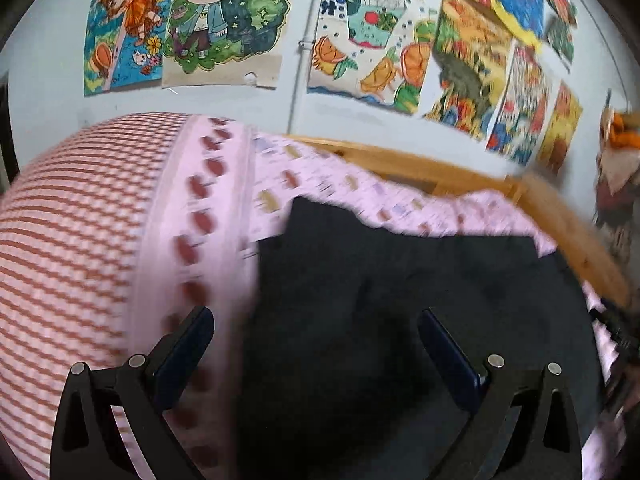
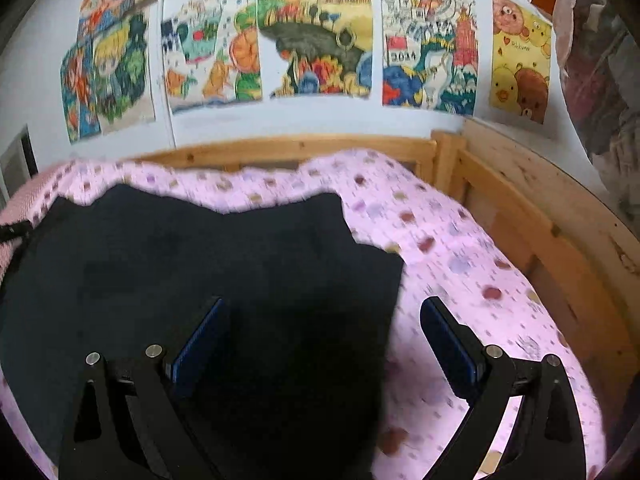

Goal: Fold large clothes

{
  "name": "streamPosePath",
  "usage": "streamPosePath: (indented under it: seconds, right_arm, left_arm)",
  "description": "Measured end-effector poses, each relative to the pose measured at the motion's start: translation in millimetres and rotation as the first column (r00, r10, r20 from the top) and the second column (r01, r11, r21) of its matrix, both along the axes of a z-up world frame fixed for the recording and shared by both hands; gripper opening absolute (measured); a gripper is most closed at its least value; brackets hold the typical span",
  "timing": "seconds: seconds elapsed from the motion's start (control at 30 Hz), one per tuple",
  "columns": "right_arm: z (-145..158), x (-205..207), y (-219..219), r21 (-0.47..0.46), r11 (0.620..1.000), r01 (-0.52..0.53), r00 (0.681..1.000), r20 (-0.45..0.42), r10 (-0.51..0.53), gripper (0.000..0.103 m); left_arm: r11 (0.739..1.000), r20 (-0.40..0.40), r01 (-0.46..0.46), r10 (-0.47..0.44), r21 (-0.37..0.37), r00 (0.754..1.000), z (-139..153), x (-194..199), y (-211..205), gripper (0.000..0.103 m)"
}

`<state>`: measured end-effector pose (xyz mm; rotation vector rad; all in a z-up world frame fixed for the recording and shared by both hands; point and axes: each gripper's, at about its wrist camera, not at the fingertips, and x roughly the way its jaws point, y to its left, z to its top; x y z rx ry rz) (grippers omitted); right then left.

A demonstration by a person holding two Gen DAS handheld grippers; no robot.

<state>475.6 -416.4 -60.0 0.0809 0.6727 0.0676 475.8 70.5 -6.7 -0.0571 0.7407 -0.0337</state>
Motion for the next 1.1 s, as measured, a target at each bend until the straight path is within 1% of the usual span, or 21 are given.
streamPosePath:
  seconds: [0.07, 0.13, 0.23, 0.3, 0.33, 0.4, 0.5, 0.6, 0.67, 0.77, 1.1]
  right_arm:
    - [-6.8, -0.5, -3.6, 0.019, 1.0, -0.013, 0.999, -0.034, 0.013, 0.095]
    - [-16.7, 1.6, -7.4, 0.05, 0.998, -0.026, 0.997, -0.069, 0.03, 0.095]
    - [-33.7, 7.8, -9.5, 0.101, 0.994, -0.032, 0.992, -0.115, 0.044, 0.095]
    - [-46.2, 13.1, -13.1, 0.154, 0.987, -0.047, 0.986, -0.149, 0.07, 0.097]
    - [-52.0, 14.4, -14.1, 0.17, 0.984, -0.049, 0.984, -0.16, 0.076, 0.101]
    - [-66.6, 16.1, -20.5, 0.242, 0.969, -0.057, 0.981, -0.166, 0.099, 0.102]
    - [-80.9, 12.4, -22.9, 0.292, 0.955, -0.056, 0.985, -0.138, 0.1, 0.102]
    - [-87.7, 7.8, -17.0, 0.287, 0.956, -0.057, 0.99, -0.106, 0.091, 0.102]
    - [-90.3, 5.6, -14.4, 0.286, 0.957, -0.057, 0.992, -0.092, 0.087, 0.102]
    - [-89.6, 6.3, -17.0, 0.29, 0.955, -0.058, 0.992, -0.089, 0.087, 0.102]
    - [-92.2, 4.1, -24.3, 0.304, 0.951, -0.059, 0.993, -0.08, 0.087, 0.102]
  left_arm:
    - [1.0, -0.021, 0.022, -0.022, 0.009, 1.0, -3.0, -6.9, 10.7, 0.103]
    - [0.999, -0.045, 0.05, -0.05, -0.005, 0.998, -8.0, -11.4, 19.9, 0.103]
    - [0.991, -0.087, 0.125, -0.128, -0.036, 0.988, -22.0, -13.4, 26.7, 0.103]
    - [0.988, -0.096, 0.15, -0.154, -0.041, 0.983, -31.5, -13.2, 25.9, 0.103]
    - [0.987, -0.099, 0.154, -0.158, -0.042, 0.983, -35.5, -13.1, 23.9, 0.103]
    - [0.986, -0.104, 0.161, -0.164, -0.039, 0.981, -41.4, -12.0, 20.3, 0.103]
    - [0.984, -0.092, 0.177, -0.177, -0.011, 0.98, -48.1, -14.7, 13.7, 0.103]
    - [0.981, -0.076, 0.195, -0.194, 0.001, 0.978, -52.5, -18.2, 12.0, 0.103]
    - [0.98, -0.066, 0.201, -0.201, -0.014, 0.977, -54.6, -19.8, 13.7, 0.103]
    - [0.977, -0.051, 0.211, -0.212, -0.036, 0.976, -57.0, -21.7, 17.0, 0.103]
    - [0.972, -0.032, 0.229, -0.231, -0.051, 0.972, -61.5, -26.4, 21.3, 0.103]
